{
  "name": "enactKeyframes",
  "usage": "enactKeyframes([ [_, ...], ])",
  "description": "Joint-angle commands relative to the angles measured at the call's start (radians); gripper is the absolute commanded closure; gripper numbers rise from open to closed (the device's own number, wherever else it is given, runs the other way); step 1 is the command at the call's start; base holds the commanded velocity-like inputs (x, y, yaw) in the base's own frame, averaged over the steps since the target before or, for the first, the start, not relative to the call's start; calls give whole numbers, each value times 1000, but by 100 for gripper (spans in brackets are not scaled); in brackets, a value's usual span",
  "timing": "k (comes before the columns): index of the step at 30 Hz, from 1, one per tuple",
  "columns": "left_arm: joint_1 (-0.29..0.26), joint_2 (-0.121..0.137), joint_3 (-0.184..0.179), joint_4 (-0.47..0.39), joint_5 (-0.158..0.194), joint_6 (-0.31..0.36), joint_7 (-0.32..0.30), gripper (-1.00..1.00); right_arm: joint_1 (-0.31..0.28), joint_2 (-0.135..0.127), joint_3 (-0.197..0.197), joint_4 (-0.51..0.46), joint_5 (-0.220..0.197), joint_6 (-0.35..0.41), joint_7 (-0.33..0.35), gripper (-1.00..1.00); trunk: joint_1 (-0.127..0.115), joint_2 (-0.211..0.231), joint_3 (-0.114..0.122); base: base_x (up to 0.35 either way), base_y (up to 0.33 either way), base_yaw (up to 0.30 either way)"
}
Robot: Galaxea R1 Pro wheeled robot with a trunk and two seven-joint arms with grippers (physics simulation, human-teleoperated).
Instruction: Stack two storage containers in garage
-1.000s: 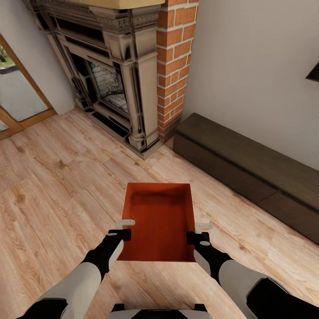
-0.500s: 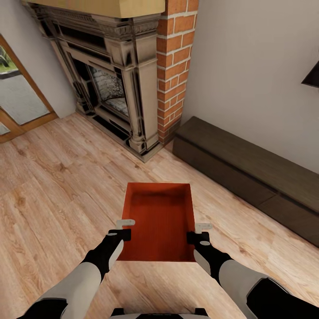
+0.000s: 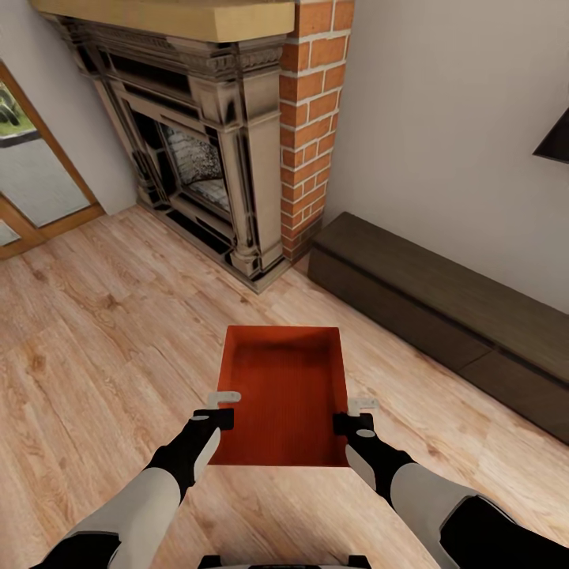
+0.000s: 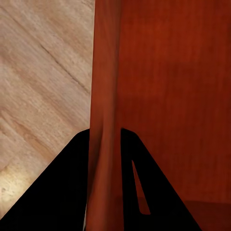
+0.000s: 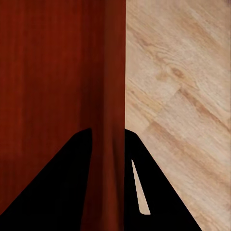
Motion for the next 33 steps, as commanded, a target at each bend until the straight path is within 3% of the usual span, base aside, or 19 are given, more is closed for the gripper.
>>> enactKeyframes([
  [1,0,0,7,1,-7,8,7,100,-1,0,0,-17,3,-22,1,100,0,-1,1,0,0,0],
  [21,0,0,7,1,-7,8,8,100,0,-1,0,-17,3,-22,1,100,0,-1,32,0,0,0],
  [33,0,-1,8,6,-7,19,7,100,0,-1,0,-17,4,-22,1,100,-46,83,89,0,0,0],
])
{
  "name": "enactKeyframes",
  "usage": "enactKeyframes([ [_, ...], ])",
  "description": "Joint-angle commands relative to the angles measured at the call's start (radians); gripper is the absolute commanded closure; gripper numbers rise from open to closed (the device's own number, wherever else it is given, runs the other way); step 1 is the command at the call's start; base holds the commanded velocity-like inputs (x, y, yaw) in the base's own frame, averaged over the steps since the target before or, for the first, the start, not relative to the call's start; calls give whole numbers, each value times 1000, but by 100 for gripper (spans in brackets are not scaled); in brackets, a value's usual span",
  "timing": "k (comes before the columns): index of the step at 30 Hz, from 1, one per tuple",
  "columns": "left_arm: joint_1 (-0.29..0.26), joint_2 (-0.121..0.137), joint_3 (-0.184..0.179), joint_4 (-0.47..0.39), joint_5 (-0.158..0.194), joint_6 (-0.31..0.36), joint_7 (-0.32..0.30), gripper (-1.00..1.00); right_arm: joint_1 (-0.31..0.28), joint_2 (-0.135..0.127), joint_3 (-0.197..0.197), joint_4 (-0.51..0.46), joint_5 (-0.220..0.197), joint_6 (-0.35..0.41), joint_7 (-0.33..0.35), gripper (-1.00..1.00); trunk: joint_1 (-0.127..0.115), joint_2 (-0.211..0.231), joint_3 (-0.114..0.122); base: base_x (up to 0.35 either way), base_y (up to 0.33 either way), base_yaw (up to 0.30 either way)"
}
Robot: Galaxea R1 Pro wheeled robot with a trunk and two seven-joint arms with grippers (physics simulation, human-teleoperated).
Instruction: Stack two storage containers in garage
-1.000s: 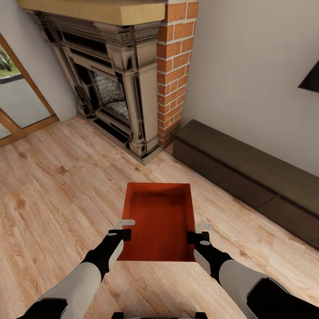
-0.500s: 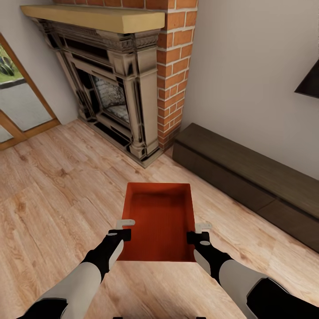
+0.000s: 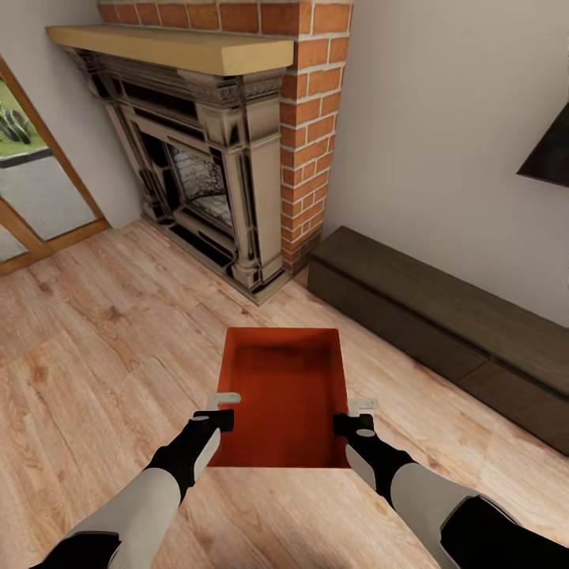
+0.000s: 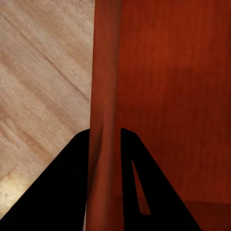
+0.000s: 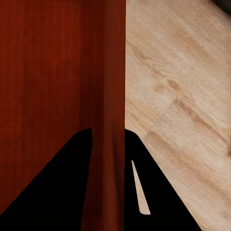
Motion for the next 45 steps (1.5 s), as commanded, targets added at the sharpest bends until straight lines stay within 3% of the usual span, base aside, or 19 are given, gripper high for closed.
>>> enactKeyframes([
  [1,1,0,4,1,-7,8,7,100,-1,0,0,-12,2,-42,0,100,-3,6,4,0,0,0],
  [8,1,0,4,4,-7,8,7,100,-1,0,0,-12,3,-42,0,100,-30,55,37,0,0,0],
  [45,1,0,4,5,-7,6,7,100,-1,0,1,-12,3,-42,0,100,-30,55,95,0,0,0],
])
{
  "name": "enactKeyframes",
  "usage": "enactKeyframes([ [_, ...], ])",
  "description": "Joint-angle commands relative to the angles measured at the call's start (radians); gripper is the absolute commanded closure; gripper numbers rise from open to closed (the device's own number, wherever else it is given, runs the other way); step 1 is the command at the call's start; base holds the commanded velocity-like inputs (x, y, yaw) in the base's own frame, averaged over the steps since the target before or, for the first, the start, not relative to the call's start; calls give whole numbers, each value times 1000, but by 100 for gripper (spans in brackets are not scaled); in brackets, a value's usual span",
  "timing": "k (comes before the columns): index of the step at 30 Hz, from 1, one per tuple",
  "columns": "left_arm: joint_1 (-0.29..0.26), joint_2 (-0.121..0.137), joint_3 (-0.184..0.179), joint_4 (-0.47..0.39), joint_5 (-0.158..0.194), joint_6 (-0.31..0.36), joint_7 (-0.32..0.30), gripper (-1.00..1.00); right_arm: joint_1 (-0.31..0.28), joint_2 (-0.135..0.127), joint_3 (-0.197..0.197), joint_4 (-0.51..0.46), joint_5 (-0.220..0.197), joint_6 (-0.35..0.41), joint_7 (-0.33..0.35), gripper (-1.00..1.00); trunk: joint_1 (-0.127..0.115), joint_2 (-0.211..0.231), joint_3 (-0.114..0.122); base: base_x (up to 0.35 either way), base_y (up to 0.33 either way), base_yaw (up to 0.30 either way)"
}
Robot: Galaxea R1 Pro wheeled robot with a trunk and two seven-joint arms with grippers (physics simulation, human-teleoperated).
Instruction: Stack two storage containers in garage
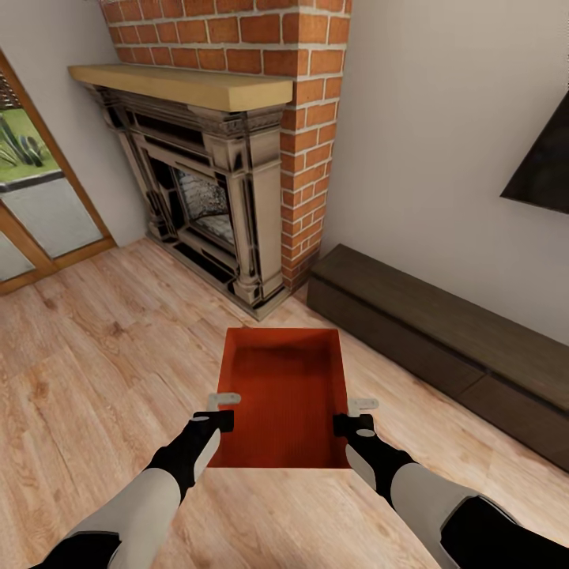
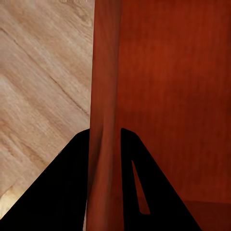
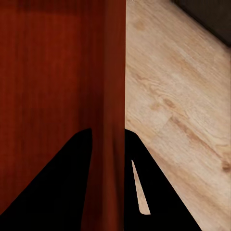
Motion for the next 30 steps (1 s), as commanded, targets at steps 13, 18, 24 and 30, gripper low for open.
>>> enactKeyframes([
  [13,1,0,2,1,-7,8,7,100,-1,-1,1,-12,2,-45,0,100,1,-2,19,0,0,0],
  [18,1,-1,2,1,-7,8,7,100,-2,-2,1,-12,3,-45,0,100,1,-2,27,0,0,0],
  [24,1,-1,2,1,-7,6,7,100,-1,-3,1,-12,4,-45,0,100,1,-2,37,0,0,0],
  [30,1,-1,2,1,-7,6,7,100,-1,-3,1,-12,4,-45,0,100,1,-2,46,0,0,0],
])
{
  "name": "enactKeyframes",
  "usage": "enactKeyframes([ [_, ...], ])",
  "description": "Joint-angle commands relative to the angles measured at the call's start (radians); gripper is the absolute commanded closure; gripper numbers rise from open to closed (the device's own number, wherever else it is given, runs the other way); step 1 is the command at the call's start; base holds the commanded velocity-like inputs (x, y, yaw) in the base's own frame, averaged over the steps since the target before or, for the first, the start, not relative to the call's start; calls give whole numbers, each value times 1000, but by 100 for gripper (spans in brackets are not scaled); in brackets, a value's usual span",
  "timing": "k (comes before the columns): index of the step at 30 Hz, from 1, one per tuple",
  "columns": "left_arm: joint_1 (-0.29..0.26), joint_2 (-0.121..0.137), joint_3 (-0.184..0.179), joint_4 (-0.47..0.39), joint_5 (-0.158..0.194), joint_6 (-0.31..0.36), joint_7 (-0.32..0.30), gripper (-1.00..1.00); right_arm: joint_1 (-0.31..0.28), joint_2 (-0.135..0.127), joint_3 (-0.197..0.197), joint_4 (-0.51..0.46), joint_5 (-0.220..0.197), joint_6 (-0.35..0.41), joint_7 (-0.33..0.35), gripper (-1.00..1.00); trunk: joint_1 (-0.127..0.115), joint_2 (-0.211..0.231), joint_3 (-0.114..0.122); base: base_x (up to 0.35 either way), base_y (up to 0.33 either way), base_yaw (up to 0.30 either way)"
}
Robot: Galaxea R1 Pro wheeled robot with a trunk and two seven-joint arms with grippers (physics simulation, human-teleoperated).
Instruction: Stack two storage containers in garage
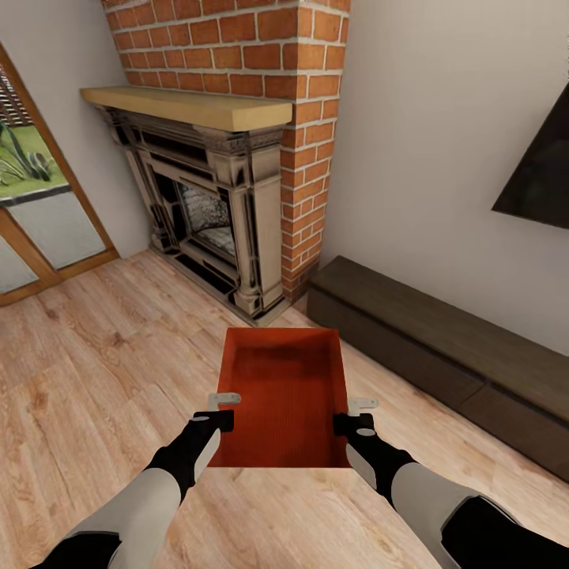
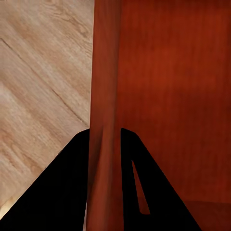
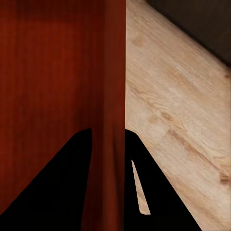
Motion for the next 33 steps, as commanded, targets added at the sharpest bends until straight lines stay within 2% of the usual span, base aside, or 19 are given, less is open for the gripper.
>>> enactKeyframes([
  [1,1,0,1,1,-8,8,7,100,-2,0,1,-4,2,-51,0,100,1,-2,0,0,0,0],
  [33,1,0,1,0,-8,8,7,100,-2,0,1,-4,2,-51,0,100,1,-2,51,0,0,0],
])
